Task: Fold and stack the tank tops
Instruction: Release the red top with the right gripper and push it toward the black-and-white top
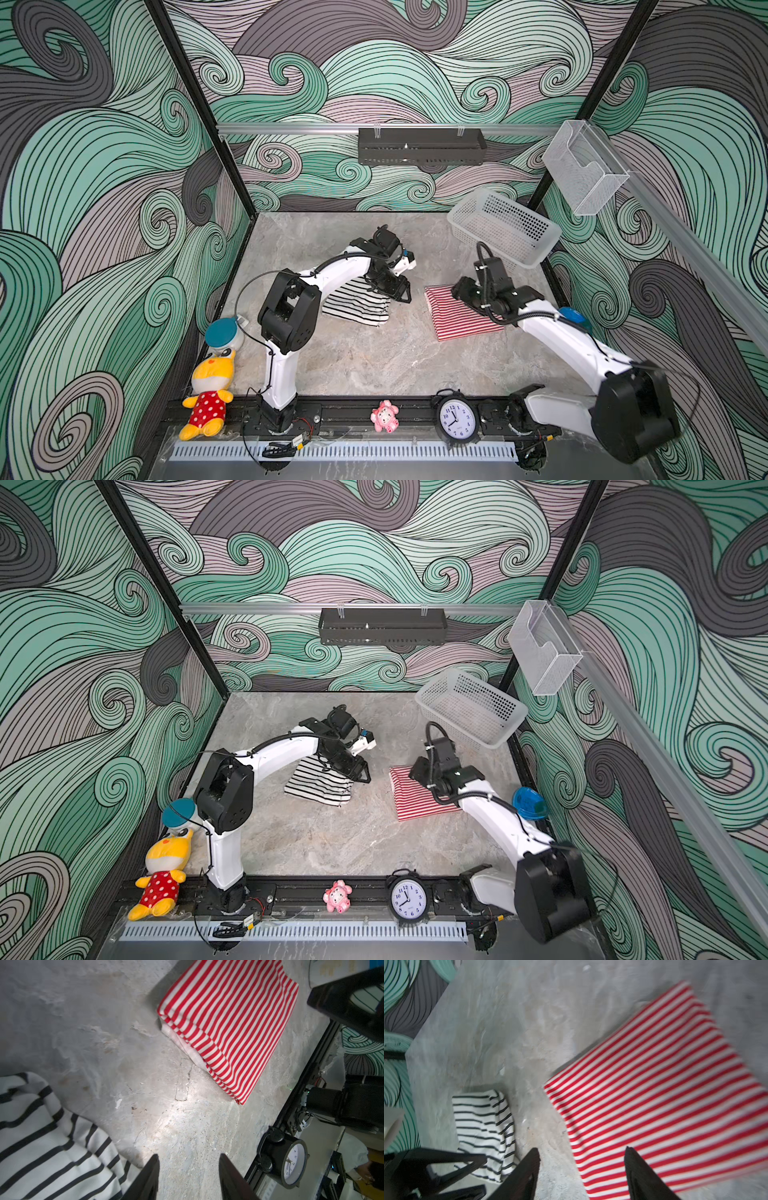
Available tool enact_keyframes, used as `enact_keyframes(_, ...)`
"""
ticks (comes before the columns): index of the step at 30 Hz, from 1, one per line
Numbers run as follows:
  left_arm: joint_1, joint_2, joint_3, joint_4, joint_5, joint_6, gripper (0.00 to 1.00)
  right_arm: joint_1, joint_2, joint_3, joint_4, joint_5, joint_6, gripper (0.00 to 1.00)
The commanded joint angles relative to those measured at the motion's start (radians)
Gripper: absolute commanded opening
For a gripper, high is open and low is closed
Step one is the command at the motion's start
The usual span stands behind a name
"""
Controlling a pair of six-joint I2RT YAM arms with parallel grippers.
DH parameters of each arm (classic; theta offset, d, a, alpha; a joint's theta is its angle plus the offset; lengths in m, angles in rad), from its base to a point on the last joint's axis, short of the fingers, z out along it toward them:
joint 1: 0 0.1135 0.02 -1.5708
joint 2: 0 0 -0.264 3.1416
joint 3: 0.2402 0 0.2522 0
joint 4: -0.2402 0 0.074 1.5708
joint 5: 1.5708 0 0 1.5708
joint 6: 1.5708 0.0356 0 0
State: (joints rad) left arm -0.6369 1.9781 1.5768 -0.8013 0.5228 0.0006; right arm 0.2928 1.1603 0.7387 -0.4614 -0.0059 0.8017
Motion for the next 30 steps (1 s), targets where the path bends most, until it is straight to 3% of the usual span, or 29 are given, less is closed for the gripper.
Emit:
enact_keyframes(1,-0.025,0.045,0.052,-0.03,-0.005,0.032,0.51,-0.113,-0.115,-0.104,-0.147,0.03,-0.064,0.7)
enact_keyframes(8,-0.054,0.122,0.07,-0.016,0.1,-0.027,0.52,-0.357,-0.211,-0.139,-0.237,-0.019,-0.208,0.71)
enact_keyframes(13,-0.056,0.165,0.074,-0.011,0.143,-0.056,0.54,-0.434,-0.167,-0.208,-0.135,-0.104,-0.228,0.84)
enact_keyframes(25,-0.038,0.273,0.157,-0.02,0.138,-0.101,0.53,-0.441,-0.04,-0.256,0.088,-0.299,-0.142,0.84)
enact_keyframes(30,-0.014,0.297,0.18,-0.026,0.135,-0.112,0.53,-0.377,0.011,-0.268,0.141,-0.234,-0.122,0.84)
